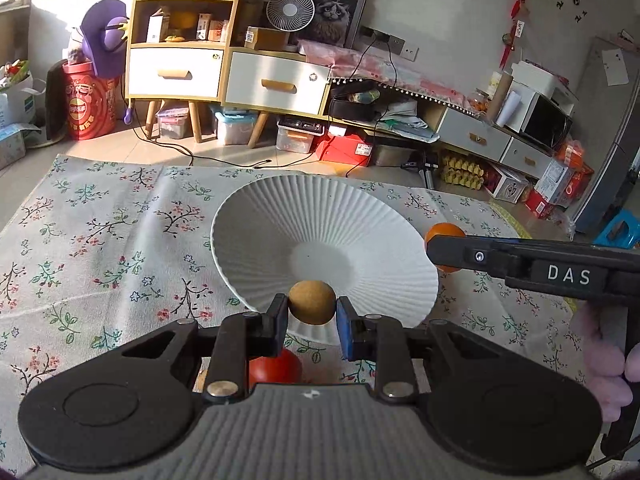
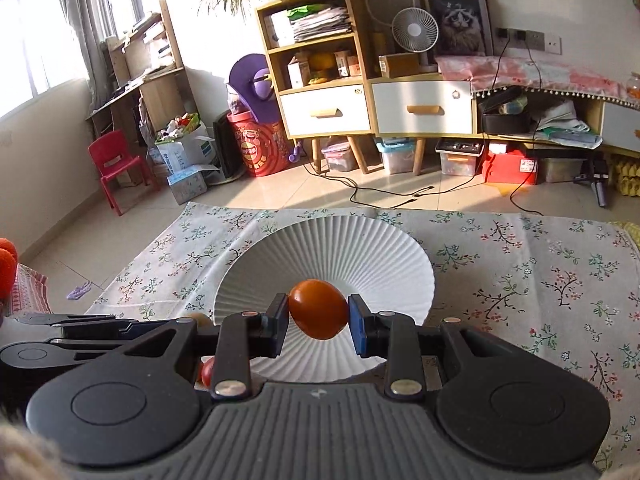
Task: Organize fruits
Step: 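Carry the kiwi and orange into the white bowl while both tools open to release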
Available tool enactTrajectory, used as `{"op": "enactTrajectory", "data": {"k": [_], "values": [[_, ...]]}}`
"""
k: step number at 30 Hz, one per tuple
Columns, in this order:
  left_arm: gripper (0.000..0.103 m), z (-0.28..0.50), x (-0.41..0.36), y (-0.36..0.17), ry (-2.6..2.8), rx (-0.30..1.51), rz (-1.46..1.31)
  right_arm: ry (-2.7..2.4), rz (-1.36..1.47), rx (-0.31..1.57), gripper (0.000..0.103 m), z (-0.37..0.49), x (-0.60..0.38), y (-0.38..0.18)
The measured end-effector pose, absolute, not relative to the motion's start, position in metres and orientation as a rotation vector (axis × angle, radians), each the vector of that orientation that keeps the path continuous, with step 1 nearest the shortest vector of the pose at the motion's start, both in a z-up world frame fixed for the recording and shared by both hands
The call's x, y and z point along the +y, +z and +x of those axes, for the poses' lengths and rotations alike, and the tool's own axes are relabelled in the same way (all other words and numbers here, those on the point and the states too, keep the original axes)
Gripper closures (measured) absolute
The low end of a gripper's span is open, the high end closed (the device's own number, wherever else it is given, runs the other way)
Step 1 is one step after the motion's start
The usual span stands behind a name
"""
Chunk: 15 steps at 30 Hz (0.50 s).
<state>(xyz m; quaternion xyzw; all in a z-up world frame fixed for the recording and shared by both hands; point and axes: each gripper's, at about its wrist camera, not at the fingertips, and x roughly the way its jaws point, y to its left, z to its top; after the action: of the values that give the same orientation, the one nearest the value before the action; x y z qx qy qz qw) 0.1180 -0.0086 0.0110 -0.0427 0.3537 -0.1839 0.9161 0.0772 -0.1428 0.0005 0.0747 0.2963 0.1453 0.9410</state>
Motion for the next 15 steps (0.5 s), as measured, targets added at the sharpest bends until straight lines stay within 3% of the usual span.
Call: {"op": "enactTrajectory", "data": {"k": [15], "values": [[0.075,0.158,-0.026,-0.014,-0.444,0.748,-0.004,0.323,0.233,0.711,0.074,0.119,-0.151,-0.031]]}}
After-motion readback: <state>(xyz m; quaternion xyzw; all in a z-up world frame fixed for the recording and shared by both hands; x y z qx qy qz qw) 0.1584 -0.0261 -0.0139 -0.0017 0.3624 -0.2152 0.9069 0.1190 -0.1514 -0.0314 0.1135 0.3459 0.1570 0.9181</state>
